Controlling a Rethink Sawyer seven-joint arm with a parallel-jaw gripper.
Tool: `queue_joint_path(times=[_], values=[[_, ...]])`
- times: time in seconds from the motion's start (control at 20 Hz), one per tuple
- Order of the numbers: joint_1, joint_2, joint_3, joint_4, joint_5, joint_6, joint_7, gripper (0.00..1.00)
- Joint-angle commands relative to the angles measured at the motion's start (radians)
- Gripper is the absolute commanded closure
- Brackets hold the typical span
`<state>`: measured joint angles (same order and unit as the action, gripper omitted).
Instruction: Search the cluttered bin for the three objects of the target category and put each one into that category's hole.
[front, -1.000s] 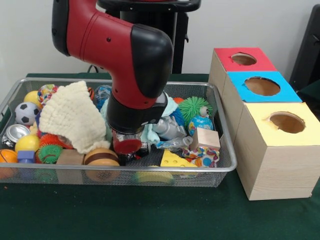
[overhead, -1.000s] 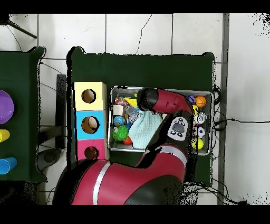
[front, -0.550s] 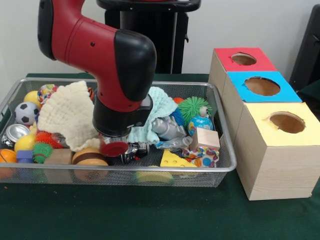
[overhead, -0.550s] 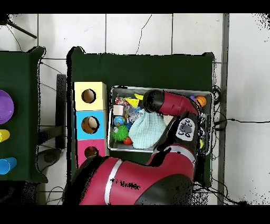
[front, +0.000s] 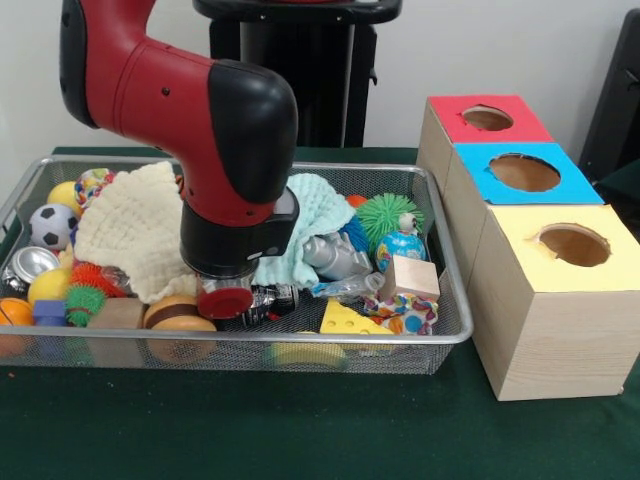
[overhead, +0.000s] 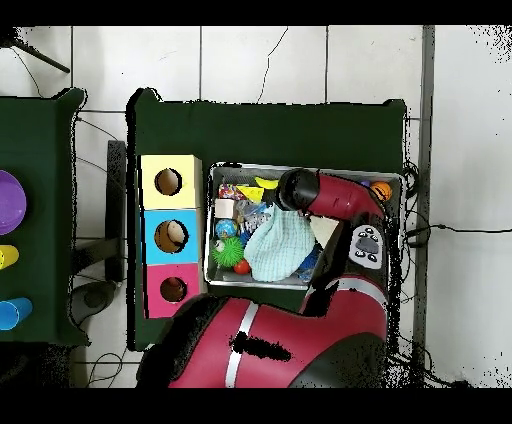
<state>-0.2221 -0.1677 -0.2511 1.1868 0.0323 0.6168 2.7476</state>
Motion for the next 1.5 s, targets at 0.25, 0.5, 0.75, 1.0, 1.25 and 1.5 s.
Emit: queue_joint_path(times=[0.25, 0.5, 0.75, 1.0, 1.25, 1.5], values=[[-0.076, 0.006, 0.078, 0.048, -0.115, -0.048, -0.12, 1.0], [-0.071, -0.004, 0.081, 0.045, -0.111, -0.008, -0.108, 1.0], [-0.057, -0.02, 0.088, 0.054, -0.089, 0.034, -0.088, 1.0], [-0.017, -0.04, 0.08, 0.048, -0.066, 0.099, -0.052, 1.0], [0.003, -0.091, 0.08, 0.074, -0.058, 0.114, -0.044, 1.0], [-0.011, -0.187, 0.117, 0.126, -0.023, 0.209, -0.071, 1.0]])
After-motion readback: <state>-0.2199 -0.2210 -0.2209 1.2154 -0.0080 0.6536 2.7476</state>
